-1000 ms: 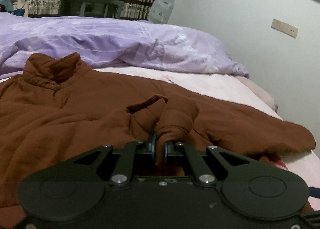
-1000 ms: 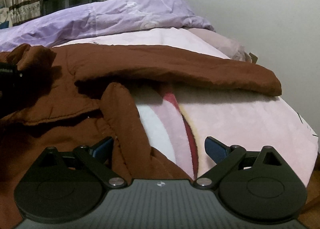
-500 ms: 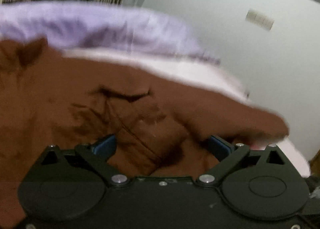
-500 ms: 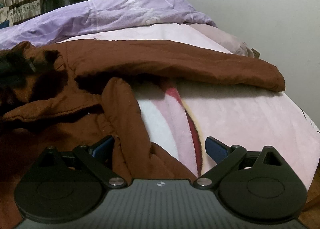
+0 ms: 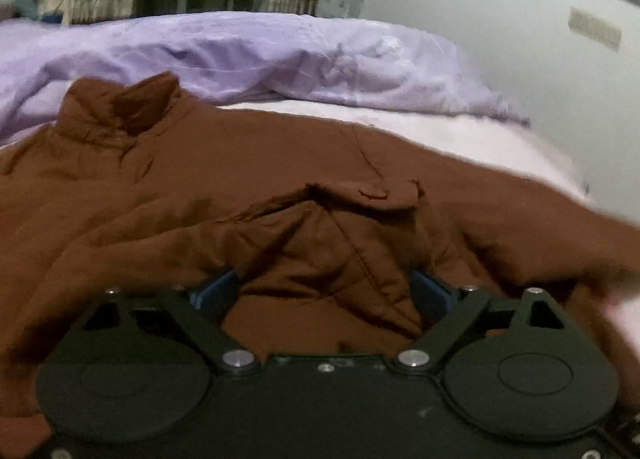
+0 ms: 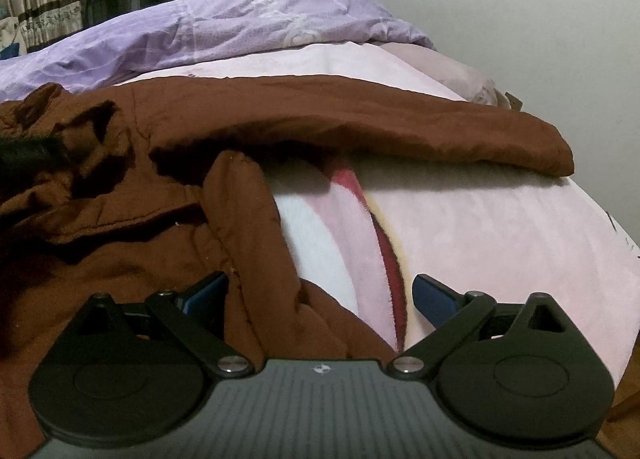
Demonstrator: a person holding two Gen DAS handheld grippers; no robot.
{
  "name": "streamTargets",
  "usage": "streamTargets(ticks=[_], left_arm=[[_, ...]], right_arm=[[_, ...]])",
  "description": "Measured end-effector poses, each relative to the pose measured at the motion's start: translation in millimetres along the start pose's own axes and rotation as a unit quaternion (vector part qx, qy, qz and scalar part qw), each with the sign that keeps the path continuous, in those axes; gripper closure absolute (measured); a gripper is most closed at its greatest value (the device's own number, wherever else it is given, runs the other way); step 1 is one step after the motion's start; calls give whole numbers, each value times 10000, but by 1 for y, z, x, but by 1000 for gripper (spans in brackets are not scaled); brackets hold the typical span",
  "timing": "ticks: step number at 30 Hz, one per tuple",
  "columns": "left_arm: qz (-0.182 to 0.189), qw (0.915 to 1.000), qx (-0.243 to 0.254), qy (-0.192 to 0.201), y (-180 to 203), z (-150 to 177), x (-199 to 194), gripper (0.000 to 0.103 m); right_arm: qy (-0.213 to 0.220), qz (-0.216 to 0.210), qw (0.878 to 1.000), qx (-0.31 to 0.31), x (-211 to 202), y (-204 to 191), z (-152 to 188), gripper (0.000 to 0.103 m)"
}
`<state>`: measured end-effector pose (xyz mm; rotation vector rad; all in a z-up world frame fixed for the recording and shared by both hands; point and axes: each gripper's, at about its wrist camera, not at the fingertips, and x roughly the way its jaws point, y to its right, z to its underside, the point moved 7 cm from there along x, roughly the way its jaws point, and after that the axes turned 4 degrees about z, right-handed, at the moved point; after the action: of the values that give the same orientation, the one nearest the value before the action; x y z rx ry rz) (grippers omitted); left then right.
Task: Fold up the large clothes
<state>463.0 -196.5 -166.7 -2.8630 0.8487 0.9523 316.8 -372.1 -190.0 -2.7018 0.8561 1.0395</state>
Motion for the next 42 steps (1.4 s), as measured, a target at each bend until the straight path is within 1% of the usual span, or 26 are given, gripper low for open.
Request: streamTargets(ticks=[1, 3, 5, 7, 8, 12, 14, 15, 18, 19, 22, 24, 26, 27, 28, 30, 31, 32, 33, 34, 35, 36, 37, 39, 40, 42], left_arm=[[-55, 9998, 182, 52, 6, -2, -1, 9], [112, 9991, 324, 246, 11, -4, -7, 9], [212, 9976, 256, 604, 10, -12, -15, 9], [150, 9941, 232, 1054, 6, -17, -33, 7], [147, 9933, 211, 1125, 5, -18, -33, 6], [66, 9971, 41, 759, -4, -9, -14, 5], [-1, 9980, 56, 625, -3, -5, -9, 4], [-27, 9981, 88, 607, -1, -2, -11, 4], [-83, 9978, 202, 625, 1, 3, -12, 4], [-89, 9978, 236, 605, 1, 3, -9, 3], [-104, 9983, 268, 509, 3, 4, -9, 3], [-95, 9984, 258, 486, 2, 3, -12, 3], [-101, 9984, 261, 489, 3, 1, -14, 3], [-132, 9982, 283, 509, 3, 0, -16, 3], [-189, 9976, 340, 572, 2, -2, -22, 3], [-292, 9962, 479, 660, 0, -6, -42, 3], [-348, 9952, 538, 735, -3, -9, -55, 3], [-430, 9940, 632, 779, -8, -11, -71, 3], [-597, 9923, 775, 765, -14, -11, -88, 3], [-863, 9892, 918, 744, -24, -9, -106, 3], [-1171, 9849, 1024, 763, -35, -5, -125, 3], [-1523, 9794, 1050, 805, -50, 1, -147, 3], [-1767, 9761, 977, 810, -65, 10, -167, 3], [-2049, 9738, 665, 732, -99, 28, -201, 3], [-2225, 9715, 488, 664, -115, 35, -211, 3], [-2693, 9613, 234, 526, -145, 48, -225, 3]], right_arm=[[-1, -3, 10000, -7, 0, 1, 0, 0], [7, 6, 10000, -35, 0, 1, 1, 0], [9, -3, 10000, -42, 0, 2, 1, 0], [27, -9, 10000, -34, -1, 2, 0, 0], [55, -13, 10000, -24, -3, 4, 0, 0], [360, -216, 9990, 177, -12, 29, -9, 0], [369, -292, 9972, 582, -8, 59, -16, 0], [284, -302, 9946, 950, -3, 81, -20, 0], [295, 109, 9804, 1946, 13, 150, -36, 0], [345, 85, 9756, 2165, 18, 166, -42, 0], [194, -271, 9519, 3047, 47, 210, -57, 0], [-7, -608, 9243, 3767, 71, 232, -62, 0], [-145, -824, 9051, 4168, 92, 242, -65, 0], [32, -904, 8993, 4280, 97, 248, -69, 0], [107, -897, 8929, 4411, 103, 252, -71, 5], [237, -844, 8848, 4577, 111, 255, -73, 23], [208, -781, 8838, 4608, 117, 258, -73, 49], [137, -660, 8859, 4589, 123, 260, -75, 79], [89, -612, 8897, 4524, 127, 261, -77, 84], [80, -724, 8904, 4493, 130, 262, -80, 89], [40, -779, 8905, 4483, 128, 261, -82, 91], [90, -718, 8966, 4368, 120, 258, -86, 92], [302, -683, 9064, 4157, 108, 253, -94, 92], [834, -607, 9305, 3514, 79, 232, -113, 92], [1038, -627, 9394, 3205, 65, 215, -123, 92], [1380, -882, 9524, 2570, 34, 168, -140, 92]])
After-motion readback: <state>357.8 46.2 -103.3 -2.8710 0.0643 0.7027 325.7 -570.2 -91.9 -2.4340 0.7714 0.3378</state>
